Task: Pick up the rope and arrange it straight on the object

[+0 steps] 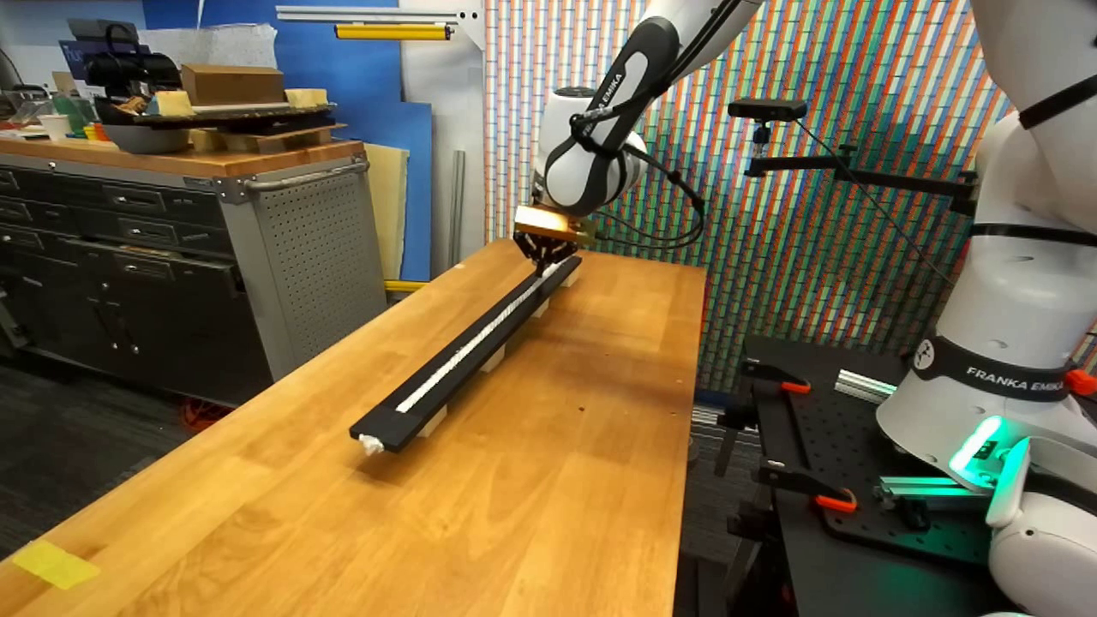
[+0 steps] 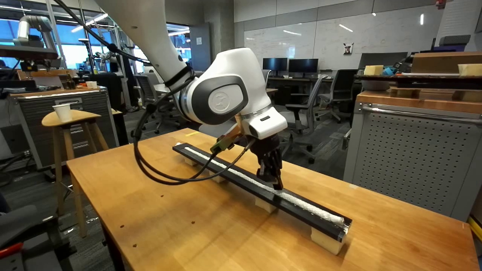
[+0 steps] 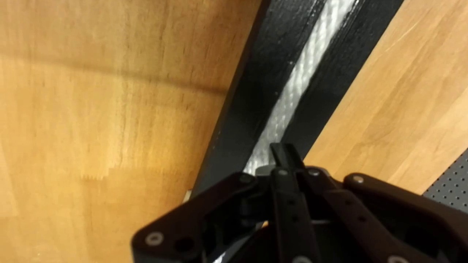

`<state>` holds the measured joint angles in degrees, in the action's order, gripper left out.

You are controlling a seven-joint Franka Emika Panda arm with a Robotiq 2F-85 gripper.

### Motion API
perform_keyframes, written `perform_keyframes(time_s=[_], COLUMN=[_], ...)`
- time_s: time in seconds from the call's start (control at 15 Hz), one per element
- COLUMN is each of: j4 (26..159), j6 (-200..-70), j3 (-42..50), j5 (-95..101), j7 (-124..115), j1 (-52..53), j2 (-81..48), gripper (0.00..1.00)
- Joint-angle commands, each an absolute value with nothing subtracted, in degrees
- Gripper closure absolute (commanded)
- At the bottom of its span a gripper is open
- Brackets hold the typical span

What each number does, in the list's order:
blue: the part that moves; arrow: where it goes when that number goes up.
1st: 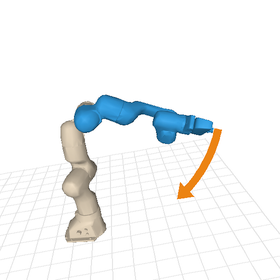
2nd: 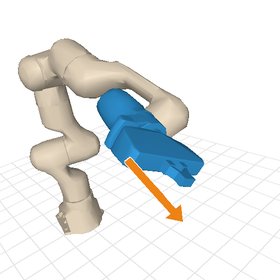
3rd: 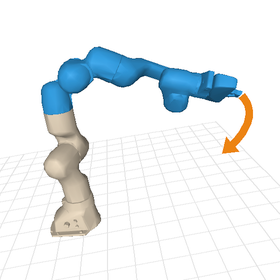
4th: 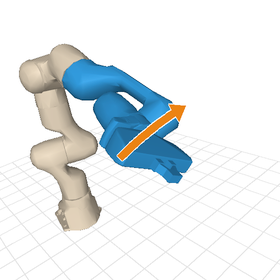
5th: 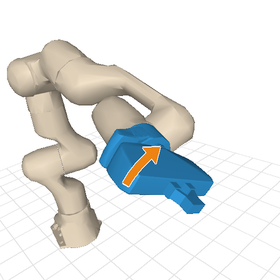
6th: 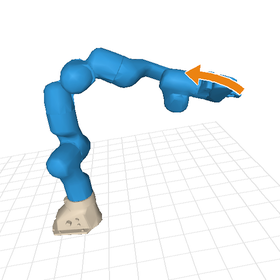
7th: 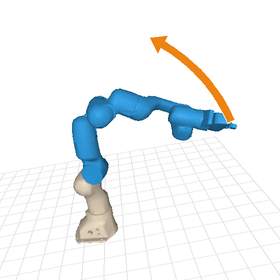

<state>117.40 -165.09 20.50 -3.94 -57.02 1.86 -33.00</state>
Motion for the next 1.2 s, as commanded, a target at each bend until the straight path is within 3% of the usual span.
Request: perform_keyframes(time_s=[0.0,0.67,1.13], j4=[117.44,111.62,113.17], j6=[-165.4,-159.88,-159.57], j3=[21.35,16.29,18.89], j5=[-5.21,-8.11,-6.61], j7=[-58.06,-55.04,-57.99], j1=[2.0,-3.84,-2.28], j2=[-33.15,-37.85,-36.08], gripper=[1.0,1.0,1.0])
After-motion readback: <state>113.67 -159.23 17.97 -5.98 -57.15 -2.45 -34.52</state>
